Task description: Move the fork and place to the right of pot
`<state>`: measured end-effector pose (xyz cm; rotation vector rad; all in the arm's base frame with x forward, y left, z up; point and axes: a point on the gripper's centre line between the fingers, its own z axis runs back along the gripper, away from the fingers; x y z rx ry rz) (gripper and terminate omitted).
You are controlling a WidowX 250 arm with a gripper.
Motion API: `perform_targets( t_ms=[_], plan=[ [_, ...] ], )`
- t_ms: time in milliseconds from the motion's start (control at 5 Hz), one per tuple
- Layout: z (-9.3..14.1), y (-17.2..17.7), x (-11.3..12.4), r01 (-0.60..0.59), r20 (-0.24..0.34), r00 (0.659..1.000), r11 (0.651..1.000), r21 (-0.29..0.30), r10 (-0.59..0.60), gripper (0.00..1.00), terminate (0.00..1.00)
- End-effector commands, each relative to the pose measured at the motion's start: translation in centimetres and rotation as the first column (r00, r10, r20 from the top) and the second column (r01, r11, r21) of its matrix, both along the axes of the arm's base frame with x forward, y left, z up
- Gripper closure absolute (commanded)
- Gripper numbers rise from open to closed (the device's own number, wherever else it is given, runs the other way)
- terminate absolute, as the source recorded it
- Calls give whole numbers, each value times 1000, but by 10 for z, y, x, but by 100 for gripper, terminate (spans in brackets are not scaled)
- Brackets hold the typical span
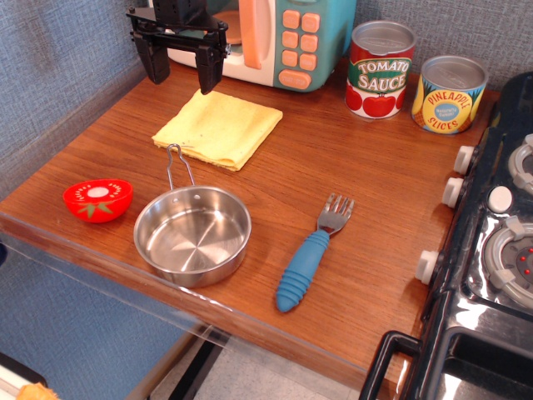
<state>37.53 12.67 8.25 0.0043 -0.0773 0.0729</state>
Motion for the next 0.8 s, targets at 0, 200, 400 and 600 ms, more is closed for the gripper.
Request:
perform_targets(
  t_ms=[0, 200, 400, 600],
  plan=[
    [0, 0, 0, 0, 0, 1000, 1000, 0, 0, 0, 0],
    [7, -30, -3, 105, 28, 994, 995, 5, -105, 0, 0],
    [14, -66, -9, 218, 54, 975, 976, -6, -217, 0, 0],
    [24, -106, -25, 328, 90, 941, 945, -8, -326, 0, 0]
  ],
)
